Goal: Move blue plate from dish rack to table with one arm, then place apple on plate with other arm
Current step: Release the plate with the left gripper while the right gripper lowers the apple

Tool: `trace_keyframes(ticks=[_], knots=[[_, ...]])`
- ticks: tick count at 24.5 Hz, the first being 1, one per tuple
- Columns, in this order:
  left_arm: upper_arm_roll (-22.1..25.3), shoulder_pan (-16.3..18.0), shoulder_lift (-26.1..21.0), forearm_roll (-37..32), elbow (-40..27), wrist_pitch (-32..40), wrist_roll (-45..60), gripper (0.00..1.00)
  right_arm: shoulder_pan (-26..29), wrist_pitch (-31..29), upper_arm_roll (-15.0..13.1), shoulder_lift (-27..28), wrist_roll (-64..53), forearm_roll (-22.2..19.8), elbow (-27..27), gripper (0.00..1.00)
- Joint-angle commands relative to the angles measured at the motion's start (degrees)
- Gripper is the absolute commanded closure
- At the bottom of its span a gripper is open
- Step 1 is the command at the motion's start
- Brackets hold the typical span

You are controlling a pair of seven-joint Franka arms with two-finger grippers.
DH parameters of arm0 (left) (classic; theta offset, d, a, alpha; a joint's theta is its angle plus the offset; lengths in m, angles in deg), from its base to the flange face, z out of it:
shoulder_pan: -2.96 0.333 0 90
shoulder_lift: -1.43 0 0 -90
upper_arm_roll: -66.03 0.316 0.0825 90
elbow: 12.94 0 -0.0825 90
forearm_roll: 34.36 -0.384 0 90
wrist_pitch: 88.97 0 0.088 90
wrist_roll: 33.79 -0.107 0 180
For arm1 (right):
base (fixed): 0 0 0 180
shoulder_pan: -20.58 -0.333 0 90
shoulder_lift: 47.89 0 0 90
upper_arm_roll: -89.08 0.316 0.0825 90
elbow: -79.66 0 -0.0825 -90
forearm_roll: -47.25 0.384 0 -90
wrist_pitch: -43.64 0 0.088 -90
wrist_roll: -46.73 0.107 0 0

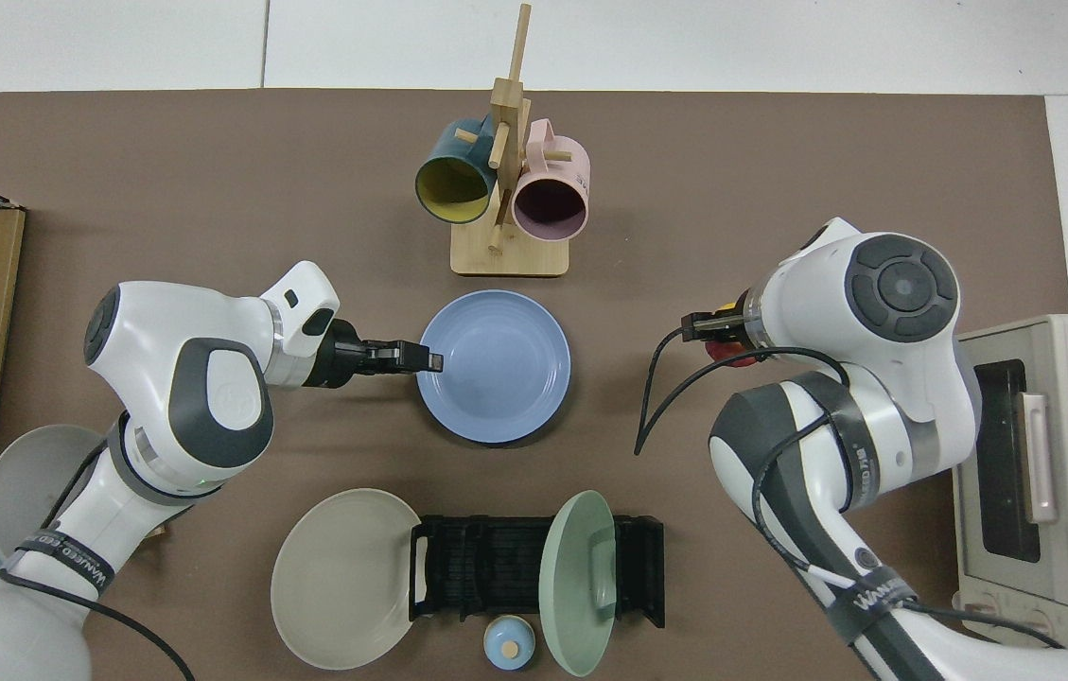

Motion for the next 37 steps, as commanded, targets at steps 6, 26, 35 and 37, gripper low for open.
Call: trace_keyframes(ticks=[6,26,35,37], knots=[[0.6,-0.9,2.5,-18.6,3.7,0.5,14.9,0.32,-8.3,-6.1,0.0,3.6,12.9,5.9,1.5,1.00],[0.6,-0.9,11.3,-49.5,22.7,34.6,28.4,0.10,-22.6,-19.2,-0.2,18.1,27.4,11.5,7.5,1.00],[0.6,-0.4,11.4,-52.1,30.8,42.6,28.1,0.01,-21.7,-20.3,-0.4,18.6,24.8,10.8,7.5,0.97],[0.8,-0.3,11.7,-52.0,31.1,42.8,27.9,0.00,-21.6,-20.3,-0.5,18.6,24.6,10.9,7.5,0.82]])
